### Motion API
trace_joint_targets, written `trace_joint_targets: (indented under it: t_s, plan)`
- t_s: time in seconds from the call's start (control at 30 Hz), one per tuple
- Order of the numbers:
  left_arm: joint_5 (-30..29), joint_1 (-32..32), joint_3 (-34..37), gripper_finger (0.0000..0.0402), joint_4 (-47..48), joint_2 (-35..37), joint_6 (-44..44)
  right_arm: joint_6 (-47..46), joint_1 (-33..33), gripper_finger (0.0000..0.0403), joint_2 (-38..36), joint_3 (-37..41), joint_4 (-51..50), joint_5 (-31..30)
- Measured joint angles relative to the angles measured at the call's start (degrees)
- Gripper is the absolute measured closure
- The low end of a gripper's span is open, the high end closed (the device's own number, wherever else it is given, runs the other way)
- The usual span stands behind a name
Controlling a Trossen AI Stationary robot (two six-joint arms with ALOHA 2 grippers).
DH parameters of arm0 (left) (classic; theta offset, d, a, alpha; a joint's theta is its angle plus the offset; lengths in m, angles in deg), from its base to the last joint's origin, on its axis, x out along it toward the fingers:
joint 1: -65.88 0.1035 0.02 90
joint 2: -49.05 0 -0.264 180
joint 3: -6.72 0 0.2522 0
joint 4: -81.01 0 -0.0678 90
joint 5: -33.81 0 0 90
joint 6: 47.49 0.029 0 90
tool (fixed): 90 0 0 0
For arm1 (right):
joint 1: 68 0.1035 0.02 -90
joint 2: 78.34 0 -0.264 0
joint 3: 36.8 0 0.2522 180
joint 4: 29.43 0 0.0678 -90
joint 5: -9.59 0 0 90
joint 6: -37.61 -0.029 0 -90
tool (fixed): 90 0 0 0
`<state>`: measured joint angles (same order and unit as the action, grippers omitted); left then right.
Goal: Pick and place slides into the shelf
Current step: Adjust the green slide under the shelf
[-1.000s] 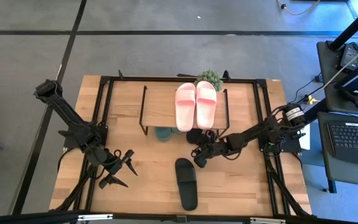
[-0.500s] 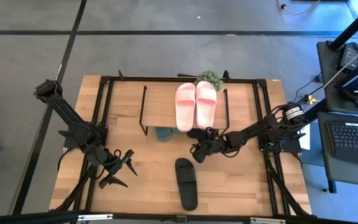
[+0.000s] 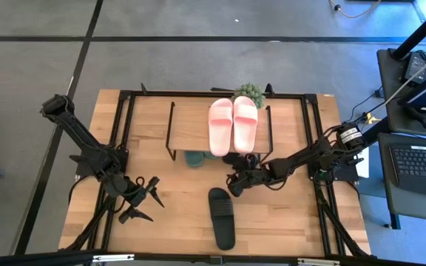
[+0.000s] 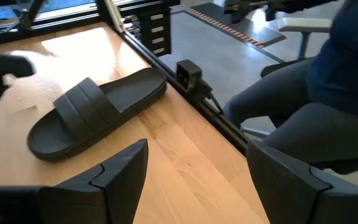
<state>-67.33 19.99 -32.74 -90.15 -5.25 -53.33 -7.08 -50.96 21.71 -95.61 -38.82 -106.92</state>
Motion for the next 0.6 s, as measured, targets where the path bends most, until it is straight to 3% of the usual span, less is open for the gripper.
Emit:
trace_joint_targets:
  t_s: [0.3, 0.4, 0.6]
  plan:
    - [-7.0, 0.0, 0.0, 0.0138, -0.3, 0.0, -1.6, 0.2, 5.1, 0.0205, -0.9, -9.8, -7.7, 1.9]
    - [-7.5, 0.0, 0.0, 0.0138, -0.5, 0.0, -1.6, 2.4, 7.8, 0.0205, -0.9, -14.1, -8.0, 5.5]
    - [-7.6, 0.0, 0.0, 0.0138, -2.8, -1.3, -1.6, 6.5, 15.9, 0.0205, -2.8, -20.4, -8.0, 5.6]
